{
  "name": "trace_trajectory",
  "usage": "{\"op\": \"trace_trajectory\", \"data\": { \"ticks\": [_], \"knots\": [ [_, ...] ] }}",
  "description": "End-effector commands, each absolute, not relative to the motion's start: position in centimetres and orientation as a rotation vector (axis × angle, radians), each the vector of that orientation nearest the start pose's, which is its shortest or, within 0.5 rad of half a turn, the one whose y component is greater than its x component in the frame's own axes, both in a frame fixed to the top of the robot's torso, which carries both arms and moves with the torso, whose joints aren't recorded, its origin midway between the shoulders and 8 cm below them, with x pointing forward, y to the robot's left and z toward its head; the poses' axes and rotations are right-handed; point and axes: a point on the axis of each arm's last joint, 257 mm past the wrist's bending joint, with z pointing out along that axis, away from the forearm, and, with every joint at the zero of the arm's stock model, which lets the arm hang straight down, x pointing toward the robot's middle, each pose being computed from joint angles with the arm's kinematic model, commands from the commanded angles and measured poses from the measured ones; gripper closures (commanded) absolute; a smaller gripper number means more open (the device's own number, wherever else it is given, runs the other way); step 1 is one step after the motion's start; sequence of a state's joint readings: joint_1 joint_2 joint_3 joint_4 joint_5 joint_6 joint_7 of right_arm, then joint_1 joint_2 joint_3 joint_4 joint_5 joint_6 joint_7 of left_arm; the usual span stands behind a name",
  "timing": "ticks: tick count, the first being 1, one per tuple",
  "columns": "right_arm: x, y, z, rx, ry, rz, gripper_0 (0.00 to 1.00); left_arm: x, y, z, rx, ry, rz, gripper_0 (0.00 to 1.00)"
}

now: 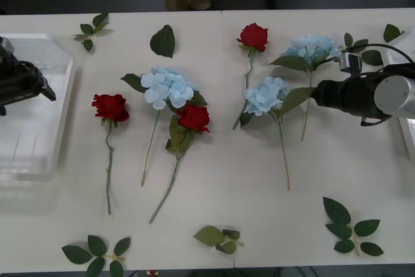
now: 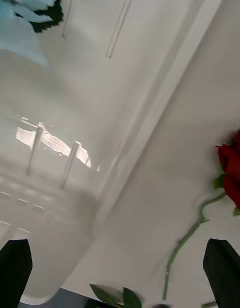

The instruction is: Place the red flowers into the right box and the blue flowers into the left box. If a person shows an open palm, hand one flower to the person first, then continue sorting.

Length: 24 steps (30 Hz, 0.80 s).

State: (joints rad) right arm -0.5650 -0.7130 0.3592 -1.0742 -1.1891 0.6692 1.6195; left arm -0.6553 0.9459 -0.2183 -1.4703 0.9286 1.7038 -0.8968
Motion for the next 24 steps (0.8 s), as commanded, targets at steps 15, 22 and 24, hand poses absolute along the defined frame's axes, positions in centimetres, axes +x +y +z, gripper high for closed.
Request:
{"op": "trace_trajectory", "data": {
  "ticks": [15,22,24],
  "knots": [
    [65.9,-23.9,-23.3,0.04,2.139,0.408,0.87,49.0,24.5,-26.7,-0.142,2.834,-0.053,0.0],
    [66.0,-24.9,-23.2,0.039,2.143,0.387,1.0,49.1,25.1,-29.4,-0.147,2.797,-0.036,0.0],
    [66.0,-25.5,-22.7,0.048,2.14,0.392,1.0,48.9,25.2,-29.9,-0.144,2.796,-0.032,0.0]
  ]
}}
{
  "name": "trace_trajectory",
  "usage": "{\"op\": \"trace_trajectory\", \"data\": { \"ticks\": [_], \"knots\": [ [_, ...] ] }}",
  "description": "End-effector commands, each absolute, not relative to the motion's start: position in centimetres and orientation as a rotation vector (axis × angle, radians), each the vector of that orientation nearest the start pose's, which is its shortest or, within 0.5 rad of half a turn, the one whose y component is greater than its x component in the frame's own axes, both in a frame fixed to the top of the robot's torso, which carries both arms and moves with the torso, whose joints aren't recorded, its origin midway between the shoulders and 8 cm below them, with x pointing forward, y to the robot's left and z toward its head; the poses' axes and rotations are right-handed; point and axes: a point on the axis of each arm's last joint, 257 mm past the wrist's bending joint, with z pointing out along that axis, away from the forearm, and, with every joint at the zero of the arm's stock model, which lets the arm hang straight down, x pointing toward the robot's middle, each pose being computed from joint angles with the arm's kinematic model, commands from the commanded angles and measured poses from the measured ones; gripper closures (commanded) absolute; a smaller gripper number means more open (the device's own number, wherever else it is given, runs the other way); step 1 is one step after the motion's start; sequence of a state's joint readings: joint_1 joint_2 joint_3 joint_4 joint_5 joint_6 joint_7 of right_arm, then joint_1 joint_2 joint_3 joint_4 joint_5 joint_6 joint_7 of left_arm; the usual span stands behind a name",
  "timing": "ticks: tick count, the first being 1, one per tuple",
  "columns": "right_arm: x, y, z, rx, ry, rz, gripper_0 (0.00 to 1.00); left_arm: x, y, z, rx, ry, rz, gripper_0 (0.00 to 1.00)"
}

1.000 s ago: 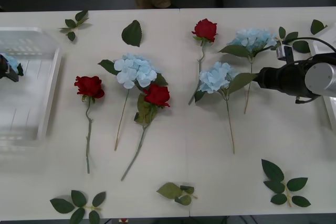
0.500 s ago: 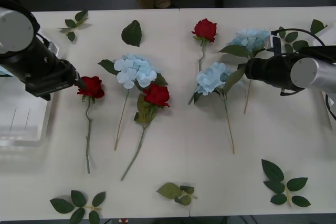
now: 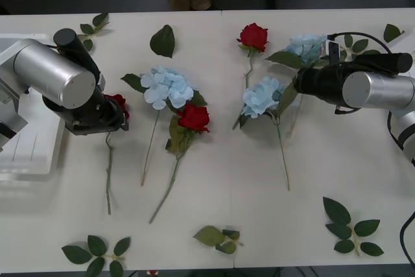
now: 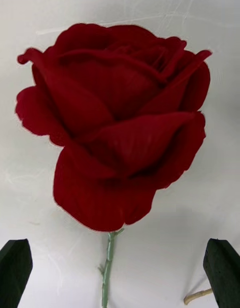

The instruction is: Place the red flowers into the right box and the blue flowers into the left box. If a person shows an open palm, hand one flower to the person first, then continue sorting.

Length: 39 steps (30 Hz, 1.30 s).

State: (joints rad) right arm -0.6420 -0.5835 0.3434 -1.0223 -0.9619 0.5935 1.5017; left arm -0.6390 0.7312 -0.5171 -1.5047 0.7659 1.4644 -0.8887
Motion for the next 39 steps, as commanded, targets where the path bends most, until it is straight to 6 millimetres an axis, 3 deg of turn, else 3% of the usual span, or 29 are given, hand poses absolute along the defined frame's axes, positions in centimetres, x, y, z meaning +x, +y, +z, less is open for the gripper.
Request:
{"op": "trace_trajectory", "data": {
  "ticks": [1,3,7,11,15,21,23,24,29,32,34,39],
  "knots": [
    [66.0,-25.6,-22.5,0.049,2.141,0.394,1.0,48.9,25.2,-30.0,-0.142,2.796,-0.03,0.0],
    [65.8,-26.1,-21.6,0.046,2.145,0.404,1.0,48.7,25.3,-30.5,-0.144,2.799,-0.019,0.0],
    [65.2,-26.9,-17.8,0.05,2.151,0.464,1.0,48.4,25.6,-31.6,-0.139,2.788,-0.01,0.0],
    [64.4,-26.4,-12.7,0.046,2.109,0.599,1.0,48.2,26.0,-33.1,-0.135,2.769,-0.006,0.0],
    [63.1,-23.5,-7.9,-0.012,2.018,0.812,1.0,47.8,26.2,-34.2,-0.128,2.761,0.005,0.0],
    [60.5,-19.0,-3.6,-0.169,1.862,1.06,1.0,47.6,26.3,-35.3,-0.123,2.744,0.026,0.0],
    [60.2,-18.6,-3.2,-0.18,1.847,1.087,1.0,47.5,26.4,-35.5,-0.125,2.745,0.028,0.0],
    [58.9,-17.2,-2.2,-0.215,1.795,1.181,1.0,47.5,26.6,-35.6,-0.124,2.741,0.039,0.0],
    [55.0,-14.1,-0.8,-0.381,1.733,1.337,1.0,47.5,26.9,-35.7,-0.123,2.738,0.053,0.0],
    [51.7,-11.5,-0.6,-0.525,1.72,1.413,1.0,47.5,27.0,-35.7,-0.121,2.736,0.057,0.0],
    [50.8,-10.7,-0.5,-0.563,1.713,1.428,1.0,47.5,27.0,-35.7,-0.124,2.737,0.057,0.0],
    [47.8,-6.6,-0.5,-0.621,1.638,1.466,1.0,47.5,26.9,-35.6,-0.123,2.735,0.053,0.0]
  ]
}}
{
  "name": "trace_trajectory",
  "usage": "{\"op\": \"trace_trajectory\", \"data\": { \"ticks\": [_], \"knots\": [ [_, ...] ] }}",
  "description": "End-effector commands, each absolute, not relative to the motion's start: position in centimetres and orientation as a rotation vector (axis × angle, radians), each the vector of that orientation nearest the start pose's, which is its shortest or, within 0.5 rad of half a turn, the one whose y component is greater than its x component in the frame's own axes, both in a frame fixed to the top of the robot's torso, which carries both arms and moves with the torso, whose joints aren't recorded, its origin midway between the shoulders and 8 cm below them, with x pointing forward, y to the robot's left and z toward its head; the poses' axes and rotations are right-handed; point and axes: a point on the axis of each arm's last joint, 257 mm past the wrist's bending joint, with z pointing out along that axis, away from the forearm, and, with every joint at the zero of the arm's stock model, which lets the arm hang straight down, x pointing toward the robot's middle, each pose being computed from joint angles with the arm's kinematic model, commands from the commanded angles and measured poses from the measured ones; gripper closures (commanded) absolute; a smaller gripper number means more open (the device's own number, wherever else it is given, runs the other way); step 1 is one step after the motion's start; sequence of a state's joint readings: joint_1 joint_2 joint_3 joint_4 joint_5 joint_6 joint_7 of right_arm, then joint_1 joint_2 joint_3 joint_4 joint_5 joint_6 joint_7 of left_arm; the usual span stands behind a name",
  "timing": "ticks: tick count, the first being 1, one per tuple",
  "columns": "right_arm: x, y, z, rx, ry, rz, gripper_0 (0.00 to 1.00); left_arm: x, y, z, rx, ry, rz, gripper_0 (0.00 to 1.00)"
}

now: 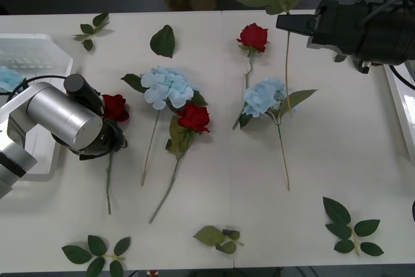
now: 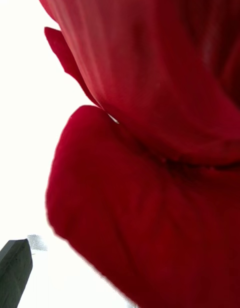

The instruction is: Place the red flowers into the right box and the blue flowers into the left box. If a person shows an open palm, hand one flower to the person first, then continue sorting.

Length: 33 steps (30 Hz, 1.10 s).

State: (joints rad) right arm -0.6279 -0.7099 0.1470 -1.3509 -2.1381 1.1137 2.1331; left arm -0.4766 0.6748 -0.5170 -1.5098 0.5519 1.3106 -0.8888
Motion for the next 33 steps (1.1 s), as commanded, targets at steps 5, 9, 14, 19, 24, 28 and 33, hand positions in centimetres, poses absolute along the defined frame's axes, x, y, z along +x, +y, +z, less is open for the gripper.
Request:
{"op": "trace_trajectory", "data": {
  "ticks": [5,9,14,19,24,28,33],
  "knots": [
    [46.4,-4.2,-0.5,-0.626,1.593,1.507,1.0,47.8,25.4,-32.5,-0.117,2.72,-0.056,0.0],
    [46.1,-2.9,-1.0,-0.629,1.595,1.526,1.0,47.0,23.6,-27.5,-0.054,2.73,-0.179,0.0],
    [46.3,-2.2,-1.0,-0.608,1.592,1.517,1.0,46.5,22.1,-21.5,0.089,2.671,-0.307,0.0],
    [46.5,-2.0,-0.5,-0.589,1.577,1.529,1.0,46.8,18.6,-15.3,0.321,2.486,-0.493,0.0],
    [46.4,-1.5,0.3,-0.564,1.543,1.568,1.0,46.9,13.0,-10.7,0.502,2.256,-0.731,0.0],
    [46.4,-1.0,0.8,-0.551,1.521,1.575,1.0,46.0,9.4,-7.5,0.576,2.105,-0.912,0.0],
    [46.2,-0.2,1.2,-0.549,1.495,1.591,1.0,44.0,6.3,-4.6,0.655,1.967,-1.085,0.0]
  ]
}}
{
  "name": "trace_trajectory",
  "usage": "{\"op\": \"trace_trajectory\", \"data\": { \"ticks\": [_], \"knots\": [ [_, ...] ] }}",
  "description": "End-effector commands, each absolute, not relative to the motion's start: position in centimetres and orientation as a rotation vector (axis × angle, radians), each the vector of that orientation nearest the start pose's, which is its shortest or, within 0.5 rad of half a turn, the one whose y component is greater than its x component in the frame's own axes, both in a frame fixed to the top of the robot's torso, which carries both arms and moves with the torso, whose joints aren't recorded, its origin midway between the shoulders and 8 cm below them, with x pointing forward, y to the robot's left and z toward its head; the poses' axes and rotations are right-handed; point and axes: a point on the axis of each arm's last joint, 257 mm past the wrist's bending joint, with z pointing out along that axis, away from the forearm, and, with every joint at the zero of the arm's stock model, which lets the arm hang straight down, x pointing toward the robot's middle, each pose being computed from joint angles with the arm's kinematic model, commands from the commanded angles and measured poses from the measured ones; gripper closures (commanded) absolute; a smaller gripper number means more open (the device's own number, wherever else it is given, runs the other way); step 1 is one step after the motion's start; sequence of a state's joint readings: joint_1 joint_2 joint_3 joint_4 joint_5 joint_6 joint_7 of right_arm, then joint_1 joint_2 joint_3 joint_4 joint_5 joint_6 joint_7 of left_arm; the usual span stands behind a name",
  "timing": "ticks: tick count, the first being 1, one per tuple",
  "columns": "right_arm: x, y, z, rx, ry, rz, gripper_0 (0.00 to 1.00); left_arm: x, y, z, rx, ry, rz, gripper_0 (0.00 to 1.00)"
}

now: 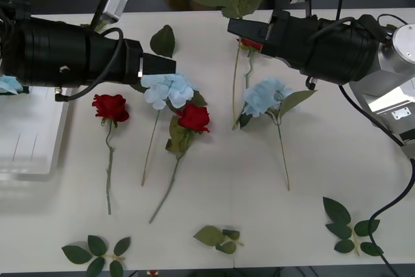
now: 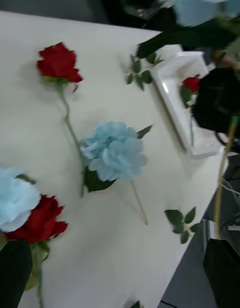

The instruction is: Place the red flowers into the right box and the blue flowers into the left box. If a person shows an open palm, hand one flower to the person first, then continue sorting.

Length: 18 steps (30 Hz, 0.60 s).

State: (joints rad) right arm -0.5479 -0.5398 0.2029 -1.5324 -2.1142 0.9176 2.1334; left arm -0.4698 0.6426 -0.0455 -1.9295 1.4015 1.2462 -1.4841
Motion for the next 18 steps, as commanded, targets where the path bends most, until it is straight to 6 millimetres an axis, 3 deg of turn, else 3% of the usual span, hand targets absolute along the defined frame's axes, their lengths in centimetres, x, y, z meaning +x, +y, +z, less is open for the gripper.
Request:
{"op": "trace_trajectory", "data": {
  "ticks": [1,7,18],
  "knots": [
    [46.2,-0.2,1.2,-0.548,1.493,1.591,1.0,43.6,5.9,-4.3,0.67,1.951,-1.108,0.0],
    [46.1,-0.2,1.4,-0.552,1.482,1.592,1.0,42.3,2.3,-3.9,0.682,1.885,-1.226,0.0],
    [46.2,-0.3,1.4,-0.546,1.481,1.589,1.0,42.9,-3.5,-6.0,0.686,1.896,-1.297,0.0]
  ]
}}
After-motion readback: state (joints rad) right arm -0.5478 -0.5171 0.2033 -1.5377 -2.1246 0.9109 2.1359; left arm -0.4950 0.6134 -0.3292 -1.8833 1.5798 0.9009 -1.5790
